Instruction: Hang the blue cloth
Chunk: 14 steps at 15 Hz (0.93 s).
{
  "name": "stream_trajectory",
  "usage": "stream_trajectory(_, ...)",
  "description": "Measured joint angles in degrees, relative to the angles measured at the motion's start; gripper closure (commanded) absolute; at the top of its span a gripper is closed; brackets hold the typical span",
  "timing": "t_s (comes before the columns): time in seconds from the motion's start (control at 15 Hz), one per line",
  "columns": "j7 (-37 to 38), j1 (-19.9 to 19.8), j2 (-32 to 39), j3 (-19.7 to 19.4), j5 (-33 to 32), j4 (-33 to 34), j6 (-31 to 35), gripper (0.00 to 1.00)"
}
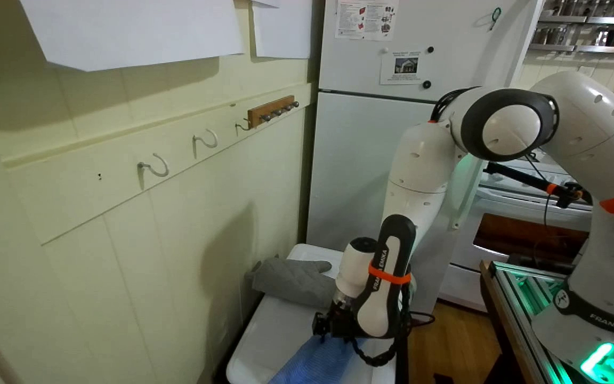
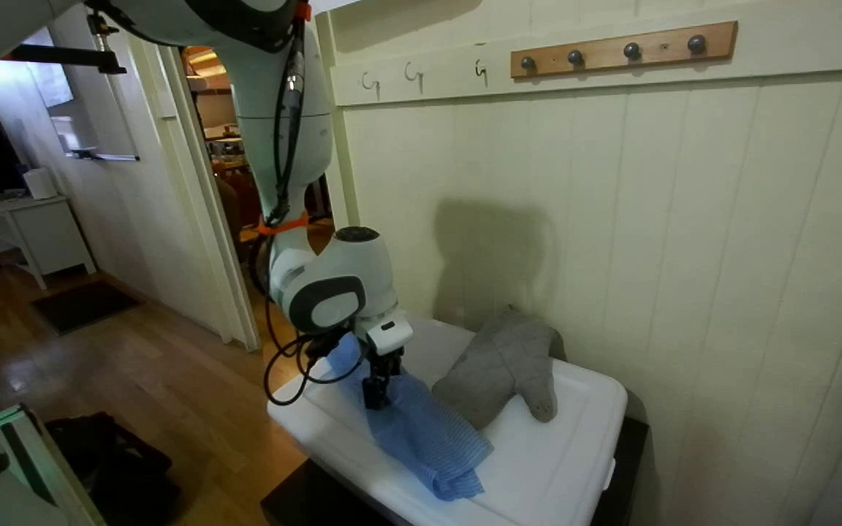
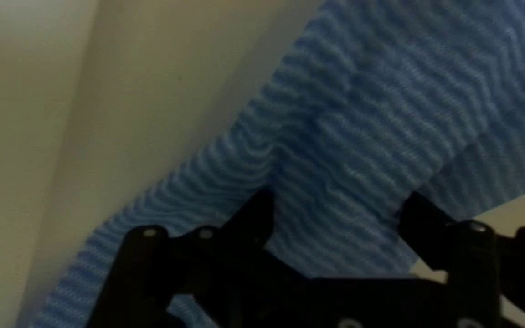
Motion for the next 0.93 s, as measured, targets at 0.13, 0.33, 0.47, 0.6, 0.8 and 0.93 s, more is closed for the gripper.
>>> stream_trajectory(0.13, -0.2, 0.0, 0.0, 0.0, 0.0, 0.4, 0.0, 0.73)
stream_trajectory(0.33, -1.0, 0.0, -0.4, 0.0, 0.0, 0.4, 0.0, 0.95)
stream_trajectory(0.47, -2.0, 0.0, -1.4, 0.2, 0.0, -0.3, 0.0, 1.0)
stream_trajectory(0.6, -3.3, 0.0, -3.2, 0.4, 0.0, -1.9, 0.1, 1.0)
stream_trajectory(0.8, -5.5, 0.4, -7.1, 1.0, 0.0, -5.6, 0.3, 1.0)
stream_trajectory(0.93, -6.7, 1.3, -10.7, 0.9, 0.0, -8.4, 0.3, 1.0)
